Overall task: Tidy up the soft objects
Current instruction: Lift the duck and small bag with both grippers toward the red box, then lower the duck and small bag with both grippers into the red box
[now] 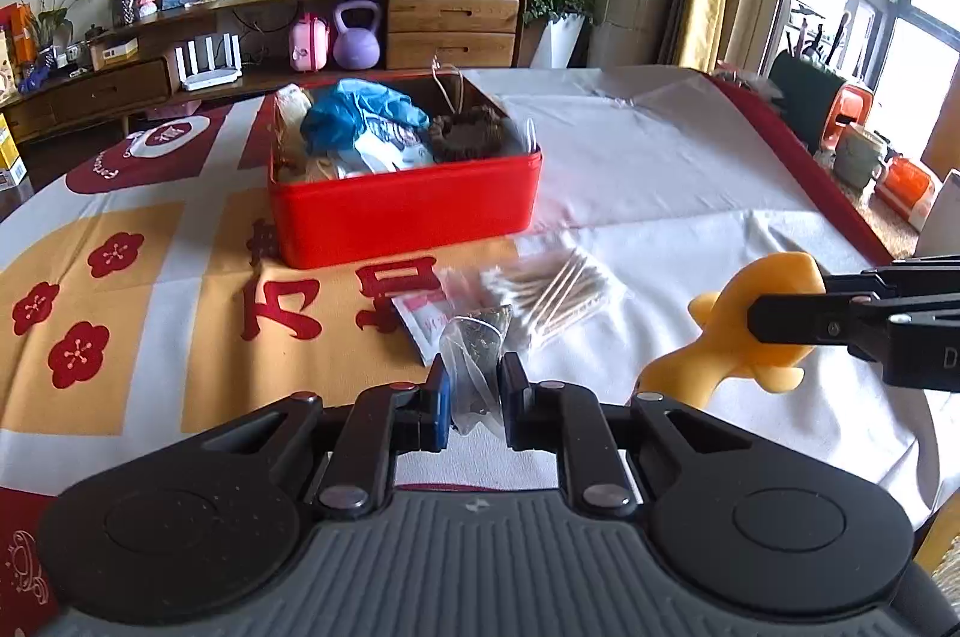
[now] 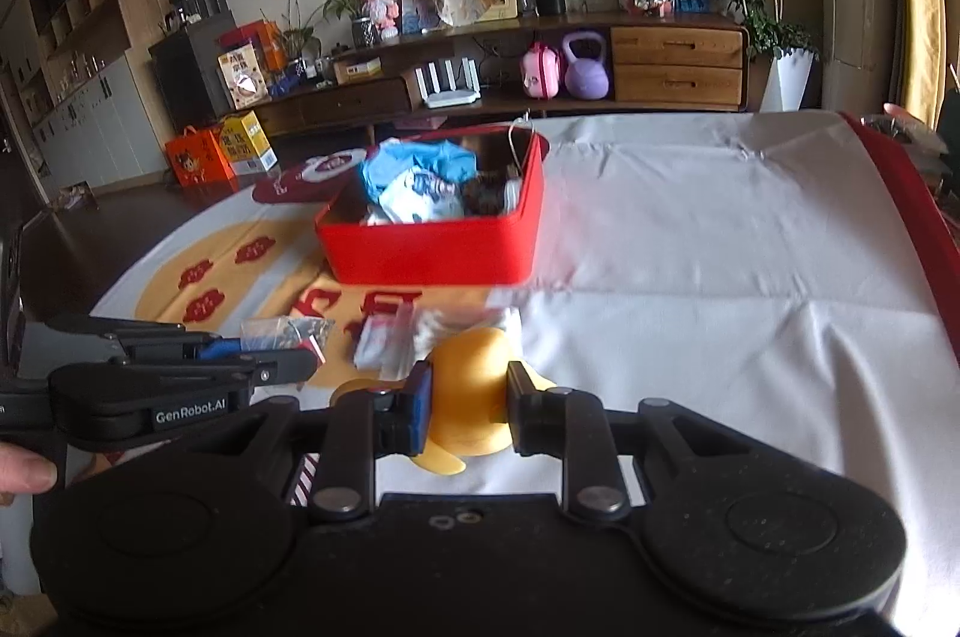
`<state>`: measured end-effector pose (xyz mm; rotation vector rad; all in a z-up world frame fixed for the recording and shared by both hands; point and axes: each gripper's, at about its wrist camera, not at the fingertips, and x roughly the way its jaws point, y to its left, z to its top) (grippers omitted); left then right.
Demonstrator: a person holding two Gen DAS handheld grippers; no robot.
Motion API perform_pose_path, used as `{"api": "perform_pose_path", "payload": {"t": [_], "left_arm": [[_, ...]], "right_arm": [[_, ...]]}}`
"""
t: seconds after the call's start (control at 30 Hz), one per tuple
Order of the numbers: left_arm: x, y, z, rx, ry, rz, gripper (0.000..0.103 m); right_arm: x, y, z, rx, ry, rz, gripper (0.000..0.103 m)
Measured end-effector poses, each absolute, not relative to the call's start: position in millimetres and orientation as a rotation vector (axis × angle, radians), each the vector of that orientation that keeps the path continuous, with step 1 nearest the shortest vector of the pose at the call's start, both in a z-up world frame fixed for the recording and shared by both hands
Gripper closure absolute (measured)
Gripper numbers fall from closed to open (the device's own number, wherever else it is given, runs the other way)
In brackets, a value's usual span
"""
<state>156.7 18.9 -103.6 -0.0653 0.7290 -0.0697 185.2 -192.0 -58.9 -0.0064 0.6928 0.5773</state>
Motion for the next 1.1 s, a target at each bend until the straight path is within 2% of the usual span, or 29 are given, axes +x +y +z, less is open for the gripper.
{"api": "perform_pose_path", "payload": {"t": [0.53,1.1], "left_arm": [[195.6,38.1,-36.5,-0.06,0.64,-0.081,0.087],[291.0,73.2,-19.2,0.003,0.606,-0.025,0.087]], "right_arm": [[244.1,-166.2,-3.0,0.029,0.608,0.582,0.078],[312.4,-114.6,-15.1,-0.061,0.605,0.585,0.076]]}}
